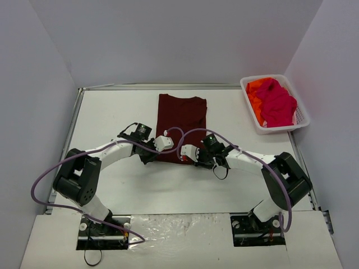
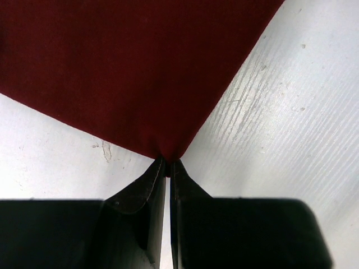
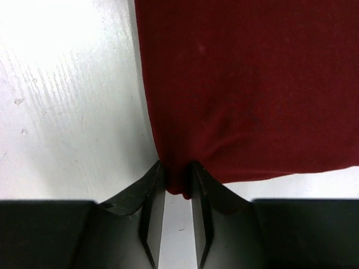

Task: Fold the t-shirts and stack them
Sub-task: Grab one side of the 2/3 rectangular tshirt with both arms

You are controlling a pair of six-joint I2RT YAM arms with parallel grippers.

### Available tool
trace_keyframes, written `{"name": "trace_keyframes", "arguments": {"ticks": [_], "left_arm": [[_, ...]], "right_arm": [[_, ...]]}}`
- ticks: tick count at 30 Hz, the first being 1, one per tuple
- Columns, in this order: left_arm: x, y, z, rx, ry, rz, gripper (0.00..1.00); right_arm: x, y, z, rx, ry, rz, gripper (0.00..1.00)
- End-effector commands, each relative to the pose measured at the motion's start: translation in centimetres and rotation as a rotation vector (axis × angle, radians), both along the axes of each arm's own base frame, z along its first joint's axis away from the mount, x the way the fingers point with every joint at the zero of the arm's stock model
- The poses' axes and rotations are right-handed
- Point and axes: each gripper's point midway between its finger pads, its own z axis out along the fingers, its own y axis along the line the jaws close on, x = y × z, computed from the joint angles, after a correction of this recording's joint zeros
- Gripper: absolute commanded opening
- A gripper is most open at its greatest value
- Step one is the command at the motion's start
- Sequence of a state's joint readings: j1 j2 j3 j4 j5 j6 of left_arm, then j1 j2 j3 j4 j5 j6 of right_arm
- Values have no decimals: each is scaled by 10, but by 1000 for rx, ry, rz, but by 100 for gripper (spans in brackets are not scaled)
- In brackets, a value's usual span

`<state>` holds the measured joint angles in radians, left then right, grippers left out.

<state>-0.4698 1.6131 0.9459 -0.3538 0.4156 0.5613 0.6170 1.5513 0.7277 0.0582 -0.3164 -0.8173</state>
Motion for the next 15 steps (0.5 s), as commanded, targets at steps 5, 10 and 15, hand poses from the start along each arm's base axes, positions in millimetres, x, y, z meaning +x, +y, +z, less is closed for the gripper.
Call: {"name": "trace_keyframes", "arguments": {"ticks": [5,10,15], "left_arm": [[-3,-1,3,-21,16,-10,2],[-6,-3,10,-32,23,-31,2],[-24,-8,21,-73,77,-101,2]], "right_arm": [[-2,-6,-7,-54,31,-9,5],[-14,-8,-4,-62,89,7,0],[-28,-7,10,-38,165,34,0]]}}
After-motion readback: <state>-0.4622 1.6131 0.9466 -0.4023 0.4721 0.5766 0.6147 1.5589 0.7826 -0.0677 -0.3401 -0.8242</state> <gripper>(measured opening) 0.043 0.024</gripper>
